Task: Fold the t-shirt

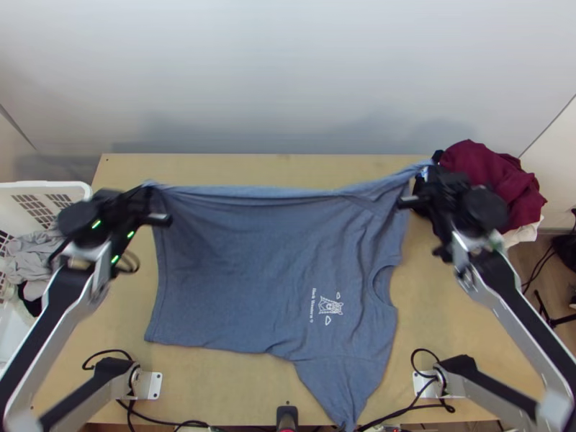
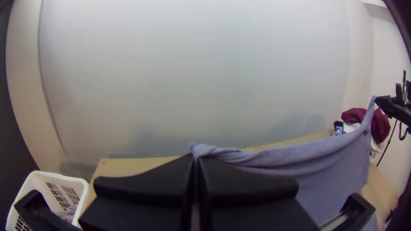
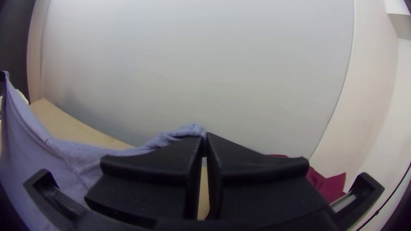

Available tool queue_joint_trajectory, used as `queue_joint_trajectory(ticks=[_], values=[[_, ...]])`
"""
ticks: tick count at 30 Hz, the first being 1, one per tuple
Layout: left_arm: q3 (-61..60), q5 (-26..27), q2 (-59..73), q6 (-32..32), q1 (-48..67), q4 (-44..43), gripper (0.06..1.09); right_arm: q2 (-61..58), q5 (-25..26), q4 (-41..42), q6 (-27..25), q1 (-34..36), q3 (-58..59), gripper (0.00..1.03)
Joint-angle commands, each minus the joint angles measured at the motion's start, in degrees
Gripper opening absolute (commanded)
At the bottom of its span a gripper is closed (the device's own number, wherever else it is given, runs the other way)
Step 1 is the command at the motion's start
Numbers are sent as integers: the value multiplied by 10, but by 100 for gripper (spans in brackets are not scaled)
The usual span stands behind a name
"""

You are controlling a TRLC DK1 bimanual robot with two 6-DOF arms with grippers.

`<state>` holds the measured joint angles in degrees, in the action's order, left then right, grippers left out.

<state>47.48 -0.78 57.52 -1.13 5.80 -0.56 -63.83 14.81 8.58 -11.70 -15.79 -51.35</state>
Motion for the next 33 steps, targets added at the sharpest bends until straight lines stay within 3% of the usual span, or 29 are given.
queue_joint_trajectory(ticks=[1,8,18,23,33], values=[[64,-44,259,-19,9,-116,9,-231,-15,108,-1,48,-65,3],[208,-66,412,-34,-8,-123,9,-394,-14,117,1,82,-245,3],[363,-107,508,-27,-10,-96,9,-510,15,105,4,82,-424,3],[328,-114,504,-26,-8,-93,9,-502,35,105,-1,58,-393,3],[112,-114,421,-41,-30,-150,9,-328,48,113,5,47,-109,3]])
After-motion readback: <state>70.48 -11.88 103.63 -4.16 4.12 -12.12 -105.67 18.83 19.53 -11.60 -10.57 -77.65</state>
